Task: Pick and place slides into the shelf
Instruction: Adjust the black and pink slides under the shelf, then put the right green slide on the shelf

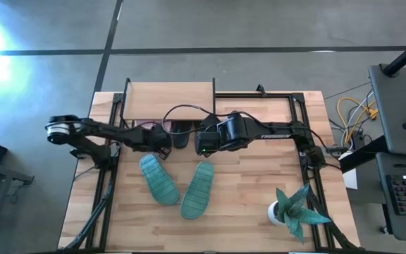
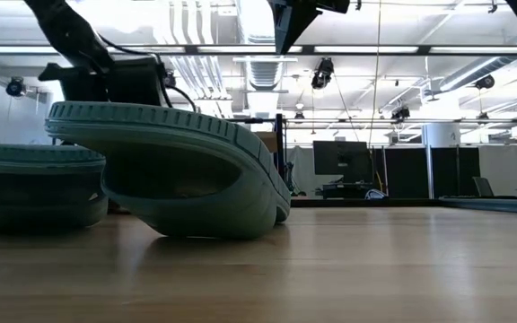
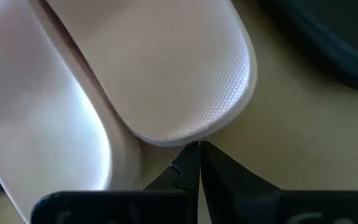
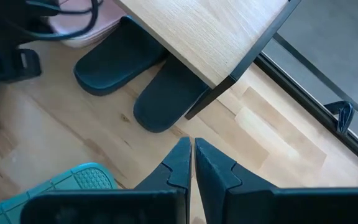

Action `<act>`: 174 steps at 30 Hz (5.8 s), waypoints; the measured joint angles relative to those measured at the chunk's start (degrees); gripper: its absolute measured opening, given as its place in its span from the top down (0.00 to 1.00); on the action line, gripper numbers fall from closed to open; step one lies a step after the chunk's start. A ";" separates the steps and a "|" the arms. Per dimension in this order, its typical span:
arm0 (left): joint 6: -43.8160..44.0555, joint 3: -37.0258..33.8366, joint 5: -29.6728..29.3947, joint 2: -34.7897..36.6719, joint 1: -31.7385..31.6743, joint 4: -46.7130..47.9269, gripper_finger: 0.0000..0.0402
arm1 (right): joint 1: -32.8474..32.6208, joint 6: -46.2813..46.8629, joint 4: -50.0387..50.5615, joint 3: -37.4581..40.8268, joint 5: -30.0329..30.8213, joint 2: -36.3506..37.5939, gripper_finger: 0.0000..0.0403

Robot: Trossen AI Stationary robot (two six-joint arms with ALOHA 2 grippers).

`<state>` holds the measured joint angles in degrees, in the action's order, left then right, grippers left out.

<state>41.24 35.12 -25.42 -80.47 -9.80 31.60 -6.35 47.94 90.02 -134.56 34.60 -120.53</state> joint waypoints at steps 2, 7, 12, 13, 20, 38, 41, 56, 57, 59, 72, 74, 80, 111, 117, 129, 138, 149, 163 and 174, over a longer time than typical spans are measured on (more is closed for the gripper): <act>0.19 0.86 -2.20 -1.14 -0.13 -0.13 1.00 | -0.03 0.00 0.00 0.00 -0.08 0.00 0.97; -0.37 3.26 2.73 -0.75 0.11 -1.82 1.00 | -0.13 0.91 0.00 0.00 -0.25 0.00 0.97; -2.47 4.27 9.29 0.73 2.19 -8.06 1.00 | -0.13 1.12 0.02 0.00 -0.28 0.00 0.97; -2.47 4.44 9.28 0.71 2.19 -8.62 1.00 | -0.13 1.22 0.00 0.00 -0.29 0.00 0.97; -3.16 6.18 9.02 -4.68 1.50 -12.05 1.00 | -0.13 1.51 0.00 0.00 -0.47 0.00 0.97; -8.70 9.05 -2.96 -3.51 -0.05 -10.25 1.00 | -0.85 1.53 0.00 0.00 -1.83 0.00 0.97; -8.56 9.02 -3.56 -2.00 0.30 -10.07 1.00 | -0.97 1.53 0.00 0.00 -1.91 0.00 0.97; -10.36 10.73 9.04 -2.43 7.04 -22.95 1.00 | -1.55 2.40 -0.01 0.02 -2.00 0.39 0.97; -11.15 11.08 9.46 -3.77 7.19 -24.37 1.00 | -1.57 2.58 0.00 0.02 -2.03 0.50 0.97; -13.12 12.61 9.79 -7.10 7.26 -25.07 1.00 | -1.65 2.91 -0.01 0.02 -2.03 0.83 0.97; -32.41 27.65 5.53 -24.24 7.21 -25.20 1.00 | -3.58 7.23 0.00 0.02 -2.00 4.24 0.97; -35.83 29.21 4.65 -25.38 6.99 -25.07 1.00 | -4.02 7.61 0.00 0.02 -2.00 4.24 0.97; -39.13 30.64 2.82 -28.82 5.97 -24.57 1.00 | -5.07 7.95 -0.02 0.07 -2.00 4.24 0.97; -29.02 30.58 25.83 -1.86 11.71 7.58 1.00 | -7.18 3.45 -0.07 4.22 -12.82 4.33 0.97; -13.46 24.40 25.28 9.99 20.08 8.55 1.00 | -15.02 7.78 -0.05 11.82 -15.92 6.14 0.97; 21.25 6.57 9.87 25.64 38.29 -7.40 1.00 | -21.92 27.72 -20.89 34.12 -15.49 13.25 0.97; 22.86 5.42 7.33 24.11 46.58 -8.28 1.00 | -22.83 36.22 -56.44 49.61 -14.75 13.68 0.97; 19.89 5.44 6.57 23.50 52.59 0.80 1.00 | -24.64 51.28 -60.72 55.62 -13.48 13.64 0.79; 14.93 5.42 1.35 23.99 52.66 4.96 1.00 | -26.05 60.72 -75.16 60.00 -9.48 11.51 0.42; 15.45 5.44 1.52 24.23 52.68 4.90 1.00 | -25.88 62.60 -83.97 60.02 -9.07 4.97 0.40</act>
<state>56.69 40.56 -23.91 -56.24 42.87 36.50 -32.23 110.54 6.05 -74.54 25.53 -115.56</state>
